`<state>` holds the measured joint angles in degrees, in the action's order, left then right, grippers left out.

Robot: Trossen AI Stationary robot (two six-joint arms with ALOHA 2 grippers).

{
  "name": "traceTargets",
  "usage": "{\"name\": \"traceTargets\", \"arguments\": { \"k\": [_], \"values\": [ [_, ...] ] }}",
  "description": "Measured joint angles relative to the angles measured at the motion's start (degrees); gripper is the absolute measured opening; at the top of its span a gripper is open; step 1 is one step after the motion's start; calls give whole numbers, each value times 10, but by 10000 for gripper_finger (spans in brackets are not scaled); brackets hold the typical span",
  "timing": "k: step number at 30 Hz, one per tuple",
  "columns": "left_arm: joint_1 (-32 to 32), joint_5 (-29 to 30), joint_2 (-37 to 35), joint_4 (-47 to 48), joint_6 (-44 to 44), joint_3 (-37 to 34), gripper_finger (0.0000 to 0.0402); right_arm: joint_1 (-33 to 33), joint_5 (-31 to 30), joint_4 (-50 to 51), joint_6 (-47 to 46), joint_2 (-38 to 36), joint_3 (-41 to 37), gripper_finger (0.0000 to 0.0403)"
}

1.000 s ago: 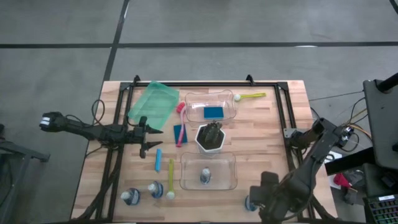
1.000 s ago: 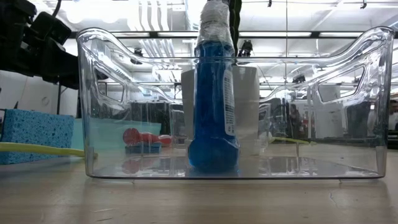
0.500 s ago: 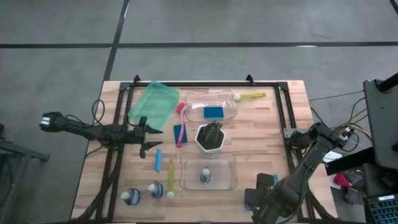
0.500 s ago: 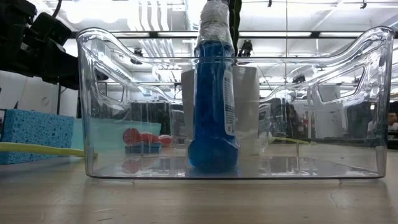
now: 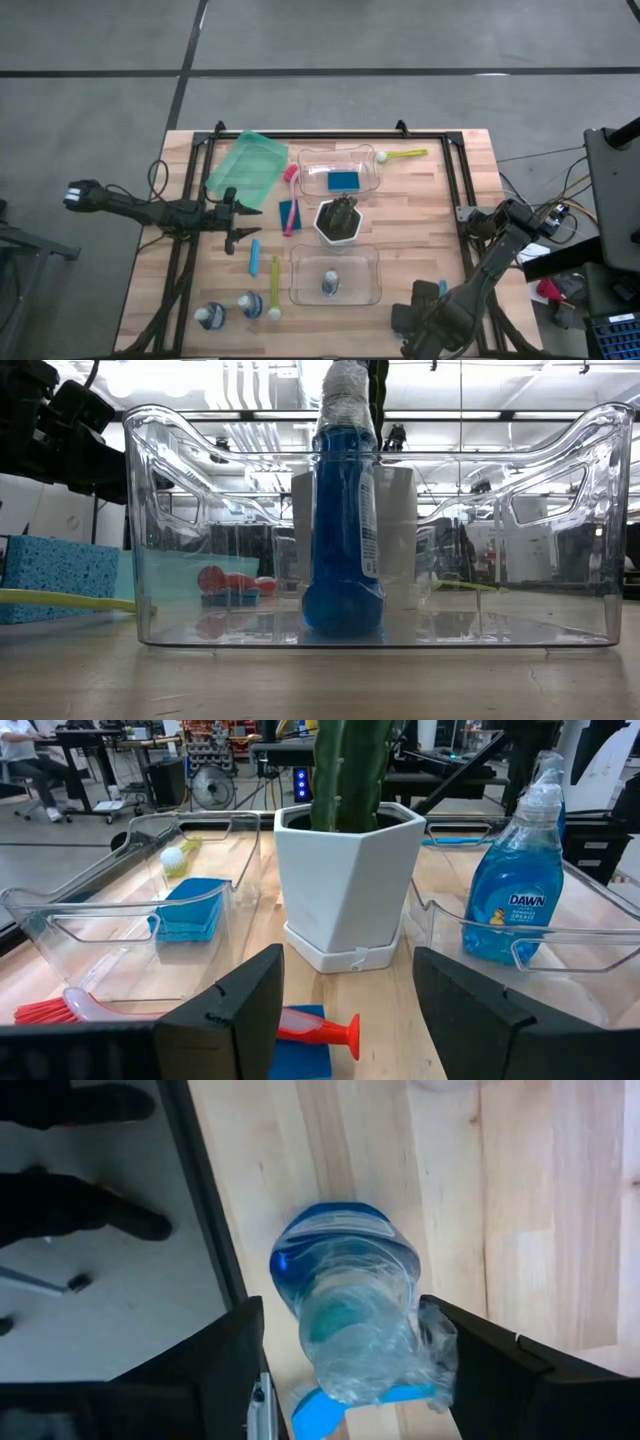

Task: Pick & Place Kitchen Sink Supplies
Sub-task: Put the blue dishwashing liquid bottle into the bottom transparent bin

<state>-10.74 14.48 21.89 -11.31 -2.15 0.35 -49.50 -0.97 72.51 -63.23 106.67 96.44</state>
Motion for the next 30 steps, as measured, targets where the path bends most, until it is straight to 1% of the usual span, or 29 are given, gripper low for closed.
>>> {"name": "traceTargets", "arguments": {
  "k": [6, 11, 22, 30],
  "values": [
    [0, 0, 0, 0, 0, 0, 218, 0, -1, -9, -3, 0, -2, 236],
    [0, 0, 0, 0, 0, 0, 218, 0, -6, -9, -3, 0, -2, 209],
    [0, 0, 0, 0, 0, 0, 218, 5, -8, -7, -13, -2, -8, 128],
    [0, 0, 0, 1, 0, 0, 218, 24, -2, 3, -18, -2, 2, 125]
  ]
}}
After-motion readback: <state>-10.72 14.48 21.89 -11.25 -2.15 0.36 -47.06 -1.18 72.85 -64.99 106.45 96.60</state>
